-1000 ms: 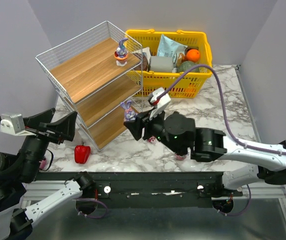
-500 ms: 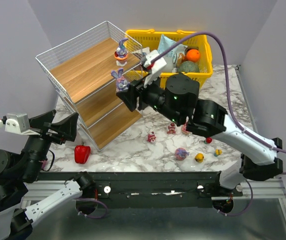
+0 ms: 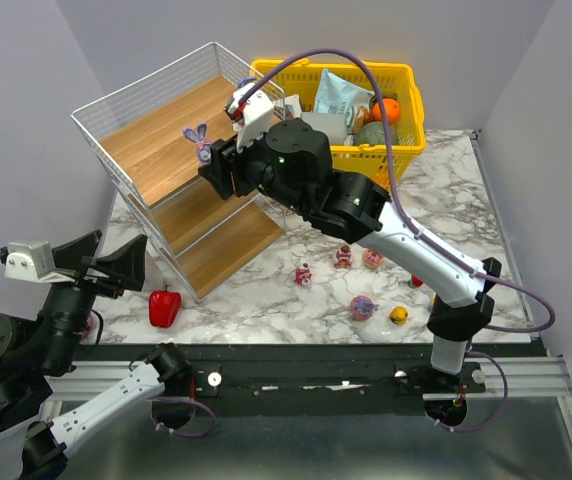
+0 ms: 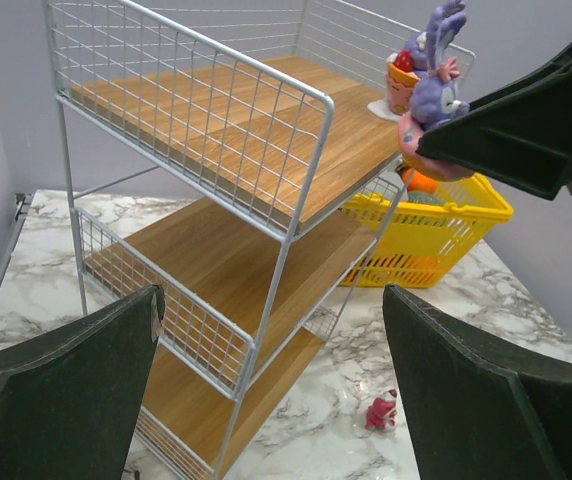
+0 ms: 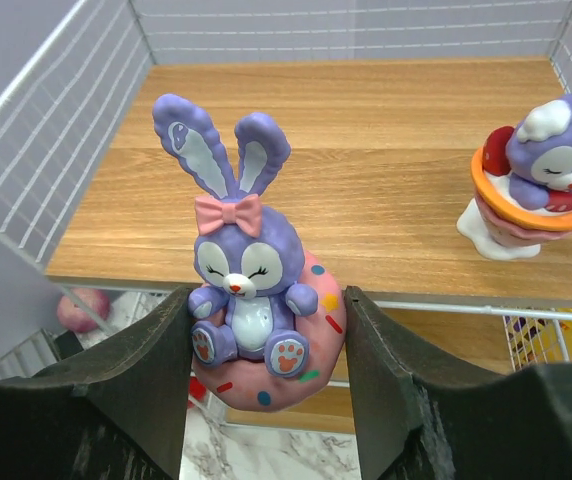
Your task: Place and organize the plastic toys onto the shelf
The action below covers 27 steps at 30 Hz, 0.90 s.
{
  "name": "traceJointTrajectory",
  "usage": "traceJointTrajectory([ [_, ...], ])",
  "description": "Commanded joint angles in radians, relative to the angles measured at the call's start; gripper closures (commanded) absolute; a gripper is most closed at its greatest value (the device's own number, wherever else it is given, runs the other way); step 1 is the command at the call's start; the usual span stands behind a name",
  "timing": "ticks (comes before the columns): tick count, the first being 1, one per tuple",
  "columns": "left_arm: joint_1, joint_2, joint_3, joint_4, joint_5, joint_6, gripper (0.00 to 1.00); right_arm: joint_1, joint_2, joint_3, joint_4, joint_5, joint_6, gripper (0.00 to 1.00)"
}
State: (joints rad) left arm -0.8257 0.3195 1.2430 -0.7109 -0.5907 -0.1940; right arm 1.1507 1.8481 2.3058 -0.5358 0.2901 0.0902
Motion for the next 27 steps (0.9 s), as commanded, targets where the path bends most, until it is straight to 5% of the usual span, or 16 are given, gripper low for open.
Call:
traceJointTrajectory([
  [1,0.000,-0.013,0.000,-0.029,-0.041,0.021,0.01,-0.014,0.036,0.043,0.034,-0.028,0.011,0.93],
  [27,0.000,-0.033,-0.025,-0.018,-0.073,0.033,0.01,-0.114,0.166,0.159,0.005,-0.172,0.178,0.66],
])
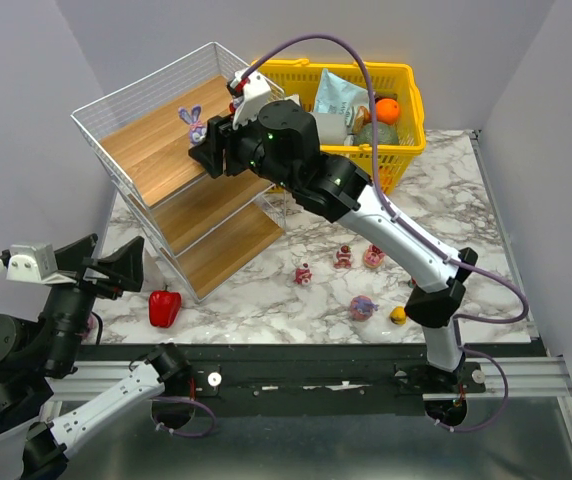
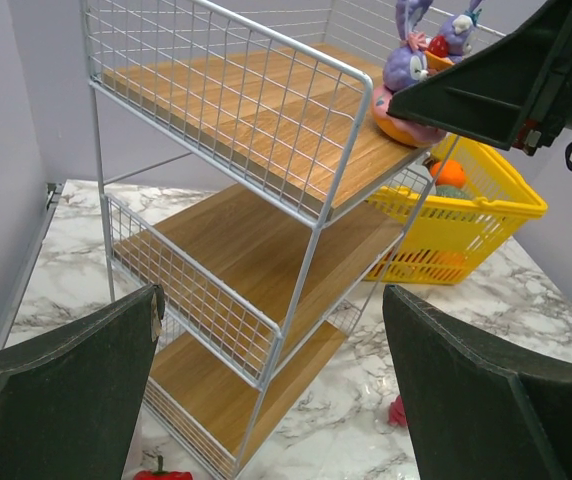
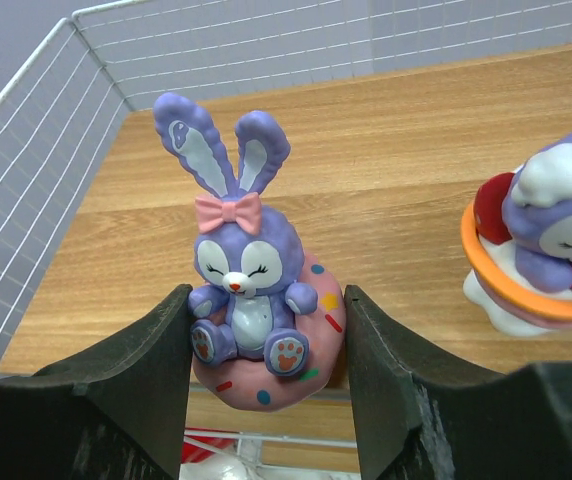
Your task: Place and organize the plastic toys onto the shelf
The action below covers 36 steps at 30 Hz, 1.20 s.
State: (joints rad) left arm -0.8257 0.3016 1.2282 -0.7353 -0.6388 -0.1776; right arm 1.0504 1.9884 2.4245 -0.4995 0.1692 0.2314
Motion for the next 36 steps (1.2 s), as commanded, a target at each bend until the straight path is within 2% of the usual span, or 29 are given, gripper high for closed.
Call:
traceJointTrajectory([
  [1,0.002,-0.015,-0.012,0.007,-0.027,0.017,0.01,-0.016,0.026,0.038,-0.037,-0.054,0.045,0.65],
  [5,0.000,-0.016,-0.018,0.013,-0.030,0.020,0.01,-0.021,0.026,0.035,-0.056,-0.062,0.049,0.56],
  [18,0.002,-0.016,-0.026,0.022,-0.035,0.023,0.01,-0.027,0.036,0.054,-0.068,-0.094,0.017,0.37],
  [33,0.002,-0.021,-0.018,0.019,-0.047,0.029,0.01,-0.027,0.058,0.068,-0.054,-0.071,0.037,0.24],
  [36,0.002,-0.024,-0.013,0.016,-0.052,0.032,0.01,-0.027,0.037,0.045,-0.030,-0.083,0.037,0.14],
])
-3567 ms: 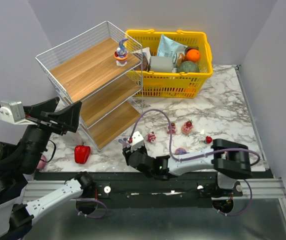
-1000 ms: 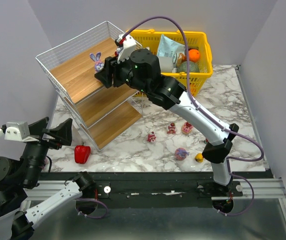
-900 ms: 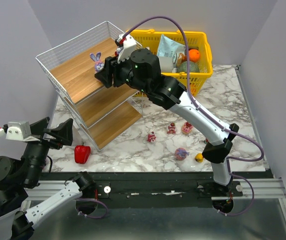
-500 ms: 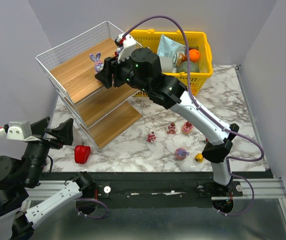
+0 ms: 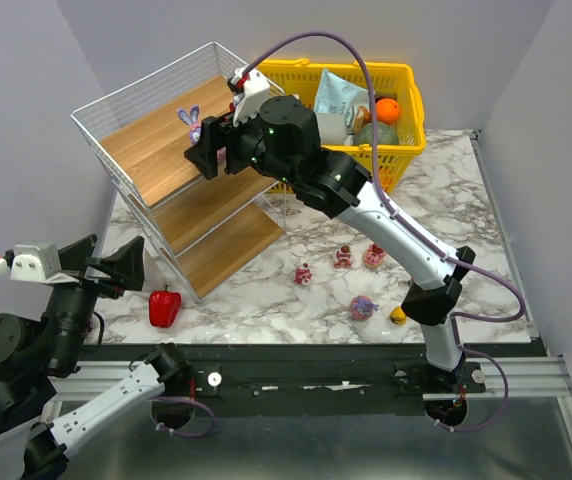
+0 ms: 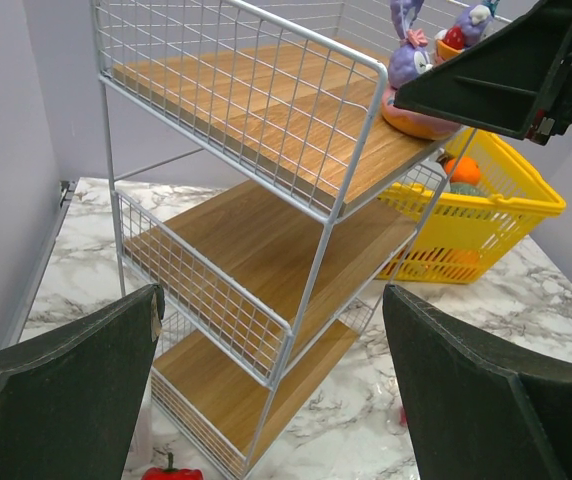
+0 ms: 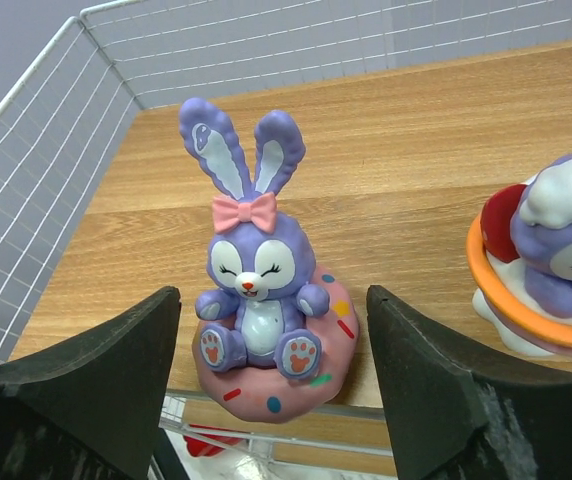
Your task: Place and organize the plastic toys onto the shelf
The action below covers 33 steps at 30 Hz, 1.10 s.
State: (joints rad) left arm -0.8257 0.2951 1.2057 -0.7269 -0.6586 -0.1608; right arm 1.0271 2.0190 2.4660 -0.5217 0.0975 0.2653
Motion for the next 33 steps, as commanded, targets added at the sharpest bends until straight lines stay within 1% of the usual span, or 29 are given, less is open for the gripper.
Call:
traceJointTrajectory([
  [1,0.000,-0.019,0.011,0.007,-0.033,0.015,0.01,-0.004,-0.006,-0.015,0.033,-0.036,0.000,0.09],
  [2,0.000,-0.020,0.012,0.006,-0.036,0.015,0.01,-0.004,-0.031,-0.042,0.051,-0.042,0.000,0.08],
  [7,0.002,-0.025,0.025,-0.005,-0.041,0.015,0.01,-0.005,-0.066,-0.035,0.058,-0.045,-0.009,0.04],
  [12,0.000,-0.025,0.037,-0.020,-0.039,0.003,0.01,-0.002,-0.127,-0.073,0.035,-0.016,-0.014,0.04],
  [15,0.000,-0.022,0.045,-0.028,-0.036,-0.005,0.01,-0.002,-0.190,-0.128,0.012,0.010,-0.018,0.03],
  [16,0.002,-0.024,0.046,-0.029,-0.030,-0.008,0.01,-0.001,-0.238,-0.154,0.005,0.028,-0.018,0.02],
  [19,0.002,-0.021,0.045,-0.035,-0.016,-0.017,0.01,0.002,-0.319,-0.278,0.012,0.053,-0.021,0.02],
  [20,0.002,-0.022,0.042,-0.039,-0.006,-0.020,0.01,0.002,-0.380,-0.362,0.017,0.060,-0.021,0.02],
  [22,0.000,-0.020,0.037,-0.049,-0.001,-0.023,0.01,0.010,-0.440,-0.445,0.032,0.088,-0.020,0.02],
  [23,0.002,-0.020,0.032,-0.055,0.005,-0.026,0.01,0.013,-0.503,-0.494,0.032,0.103,-0.017,0.02],
  [24,0.002,-0.019,0.029,-0.071,0.008,-0.028,0.01,0.017,-0.532,-0.584,0.032,0.125,-0.014,0.02],
  [26,0.000,-0.027,0.011,-0.083,0.016,-0.046,0.01,0.028,-0.603,-0.704,0.025,0.223,0.030,0.02],
  [27,0.000,-0.034,0.003,-0.086,0.036,-0.049,0.01,0.031,-0.681,-0.842,0.025,0.255,0.055,0.03],
  [29,0.000,-0.053,-0.018,-0.094,0.053,-0.060,0.01,0.034,-0.753,-0.984,0.032,0.324,0.141,0.03],
  [30,0.000,-0.059,-0.023,-0.104,0.060,-0.068,0.01,0.034,-0.826,-1.063,0.032,0.346,0.172,0.03],
  [31,0.000,-0.073,-0.028,-0.109,0.073,-0.077,0.01,0.036,-0.856,-1.187,0.026,0.381,0.202,0.03],
  [32,0.000,-0.082,-0.040,-0.112,0.089,-0.083,0.01,0.036,-0.885,-1.246,0.008,0.399,0.275,0.04],
  [33,0.000,-0.089,-0.046,-0.117,0.103,-0.088,0.01,0.036,-0.908,-1.291,-0.009,0.418,0.314,0.04],
])
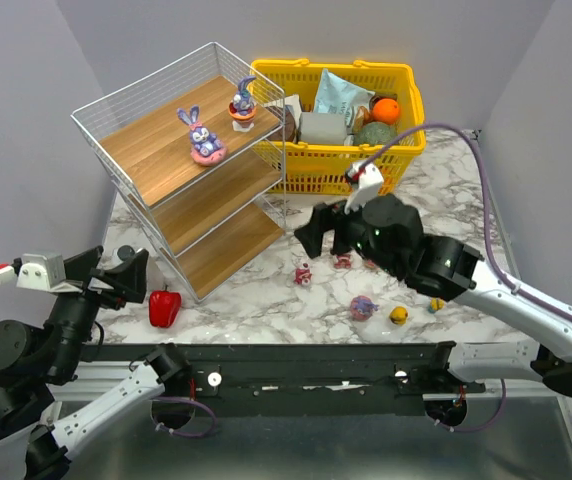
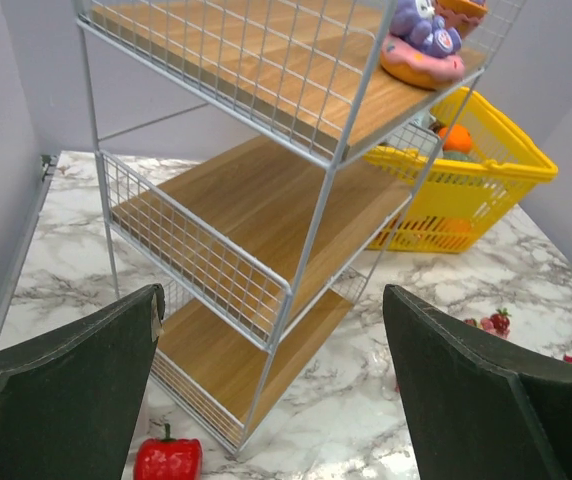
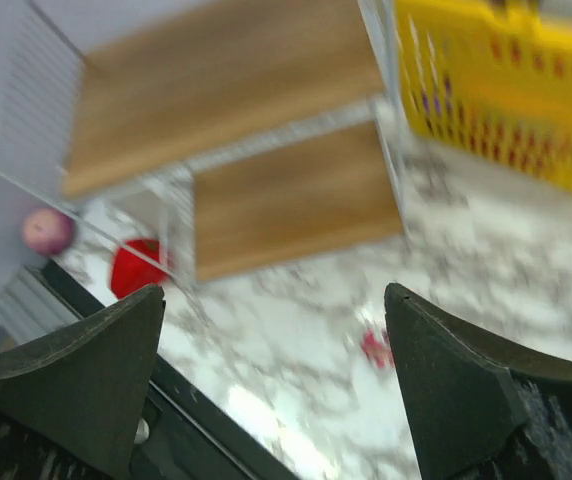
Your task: Place and organize the plastic toys onto the shelf
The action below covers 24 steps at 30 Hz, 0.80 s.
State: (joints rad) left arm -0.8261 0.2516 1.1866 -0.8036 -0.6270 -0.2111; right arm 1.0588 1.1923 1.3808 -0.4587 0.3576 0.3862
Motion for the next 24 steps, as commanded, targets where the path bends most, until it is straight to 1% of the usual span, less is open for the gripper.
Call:
traceJointTrajectory([
  [1,-0.001,-0.061,-0.031,-0.045,0.082,-0.051,0.01,0.013,-0.124,-0.285,-0.102,0.190,0.260,0.05],
  [3,0.001,-0.075,-0.053,-0.048,0.099,-0.065,0.01,0.018,-0.154,-0.344,-0.139,0.211,0.339,0.05],
  [4,0.001,-0.087,-0.062,-0.046,0.110,-0.076,0.01,0.029,-0.178,-0.373,-0.176,0.242,0.423,0.06],
  [5,-0.001,-0.092,-0.080,-0.046,0.110,-0.083,0.01,0.035,-0.189,-0.417,-0.188,0.259,0.459,0.06],
  [7,0.001,-0.098,-0.094,-0.048,0.122,-0.099,0.01,0.049,-0.200,-0.456,-0.214,0.294,0.505,0.05],
  [9,-0.001,-0.100,-0.113,-0.048,0.142,-0.109,0.01,0.062,-0.185,-0.457,-0.271,0.328,0.592,0.05],
  [10,0.001,-0.103,-0.120,-0.045,0.150,-0.108,0.01,0.084,-0.175,-0.453,-0.347,0.374,0.627,0.03],
  [11,0.001,-0.106,-0.133,-0.045,0.153,-0.109,0.01,0.096,-0.156,-0.447,-0.385,0.397,0.723,0.02],
  [13,-0.001,-0.117,-0.146,-0.031,0.150,-0.109,0.01,0.133,-0.139,-0.450,-0.454,0.444,0.802,0.02],
  [14,0.001,-0.121,-0.160,-0.025,0.151,-0.111,0.01,0.148,-0.131,-0.453,-0.474,0.458,0.888,0.02],
  [16,0.001,-0.132,-0.173,-0.005,0.164,-0.114,0.01,0.191,-0.106,-0.457,-0.536,0.501,0.975,0.02],
  [17,0.001,-0.136,-0.186,0.001,0.168,-0.114,0.01,0.207,-0.096,-0.457,-0.566,0.514,1.064,0.03],
  [18,0.001,-0.140,-0.191,0.012,0.171,-0.122,0.01,0.222,-0.082,-0.453,-0.599,0.529,1.112,0.03],
  [19,0.001,-0.147,-0.196,0.017,0.174,-0.123,0.01,0.254,-0.047,-0.439,-0.680,0.543,1.167,0.04],
  [20,-0.001,-0.150,-0.208,0.021,0.174,-0.126,0.01,0.273,-0.022,-0.425,-0.725,0.569,1.286,0.04],
  [21,0.001,-0.153,-0.214,0.029,0.173,-0.131,0.01,0.295,0.001,-0.411,-0.780,0.587,1.359,0.05],
  [22,0.001,-0.161,-0.222,0.033,0.173,-0.134,0.01,0.344,0.063,-0.396,-0.907,0.606,1.440,0.05],
  [23,-0.001,-0.164,-0.232,0.035,0.174,-0.137,0.01,0.363,0.097,-0.359,-0.975,0.625,1.590,0.05],
  [24,-0.001,-0.169,-0.239,0.041,0.179,-0.139,0.01,0.374,0.131,-0.341,-1.045,0.621,1.665,0.04],
])
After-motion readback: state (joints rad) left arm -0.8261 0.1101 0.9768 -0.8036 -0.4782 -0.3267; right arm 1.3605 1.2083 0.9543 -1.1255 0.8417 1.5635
